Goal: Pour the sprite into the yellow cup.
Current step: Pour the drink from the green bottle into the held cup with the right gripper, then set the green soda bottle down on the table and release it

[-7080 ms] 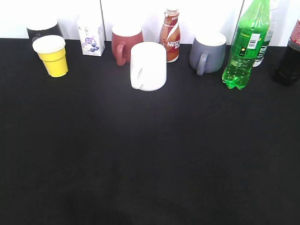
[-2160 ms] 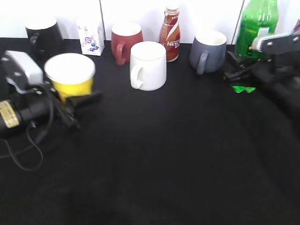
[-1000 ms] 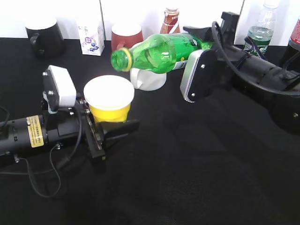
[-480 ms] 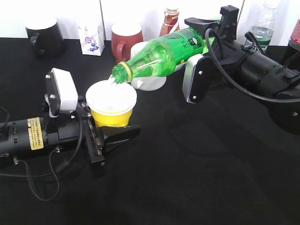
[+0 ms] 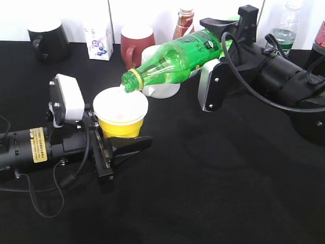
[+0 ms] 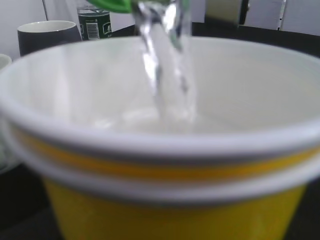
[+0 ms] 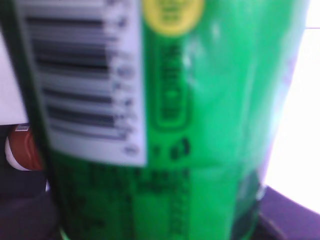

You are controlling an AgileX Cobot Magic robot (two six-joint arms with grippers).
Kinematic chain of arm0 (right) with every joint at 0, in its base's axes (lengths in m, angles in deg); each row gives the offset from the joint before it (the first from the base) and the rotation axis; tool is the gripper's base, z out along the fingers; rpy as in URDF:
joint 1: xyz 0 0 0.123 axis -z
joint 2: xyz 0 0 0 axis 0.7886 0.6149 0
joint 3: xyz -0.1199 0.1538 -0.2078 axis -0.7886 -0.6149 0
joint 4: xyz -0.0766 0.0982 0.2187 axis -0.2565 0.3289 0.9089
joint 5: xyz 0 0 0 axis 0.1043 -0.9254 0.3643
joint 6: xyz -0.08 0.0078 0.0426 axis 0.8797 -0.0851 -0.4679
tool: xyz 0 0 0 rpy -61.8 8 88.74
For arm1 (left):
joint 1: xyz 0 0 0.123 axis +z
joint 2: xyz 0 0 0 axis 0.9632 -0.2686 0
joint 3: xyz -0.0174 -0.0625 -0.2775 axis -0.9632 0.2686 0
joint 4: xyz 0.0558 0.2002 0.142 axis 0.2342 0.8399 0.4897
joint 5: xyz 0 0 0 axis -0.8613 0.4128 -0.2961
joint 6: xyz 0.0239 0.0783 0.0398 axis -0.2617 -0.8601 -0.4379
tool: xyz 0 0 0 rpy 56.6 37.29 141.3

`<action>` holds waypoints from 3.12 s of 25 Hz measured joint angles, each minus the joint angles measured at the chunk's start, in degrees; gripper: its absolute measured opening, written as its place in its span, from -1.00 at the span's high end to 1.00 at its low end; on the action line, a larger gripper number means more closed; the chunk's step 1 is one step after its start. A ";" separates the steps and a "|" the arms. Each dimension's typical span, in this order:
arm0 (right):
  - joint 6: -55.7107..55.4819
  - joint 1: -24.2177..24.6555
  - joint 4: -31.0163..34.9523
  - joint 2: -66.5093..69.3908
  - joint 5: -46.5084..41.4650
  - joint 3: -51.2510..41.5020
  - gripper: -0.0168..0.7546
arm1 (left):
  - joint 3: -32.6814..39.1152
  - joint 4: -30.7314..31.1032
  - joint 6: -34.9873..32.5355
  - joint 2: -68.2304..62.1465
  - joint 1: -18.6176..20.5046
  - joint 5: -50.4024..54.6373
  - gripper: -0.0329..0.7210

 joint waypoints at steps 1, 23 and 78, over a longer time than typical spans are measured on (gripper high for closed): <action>0.00 0.00 0.00 0.00 0.00 0.00 -0.15 | 0.00 0.00 0.00 0.00 0.00 0.00 -0.28; -91.99 0.00 -0.92 0.00 0.23 0.00 -0.15 | 0.00 -19.75 -0.84 0.00 0.00 0.10 -0.28; -81.43 14.53 16.19 14.00 3.47 4.26 -0.15 | -2.78 -38.55 -8.39 32.67 15.80 45.99 -0.64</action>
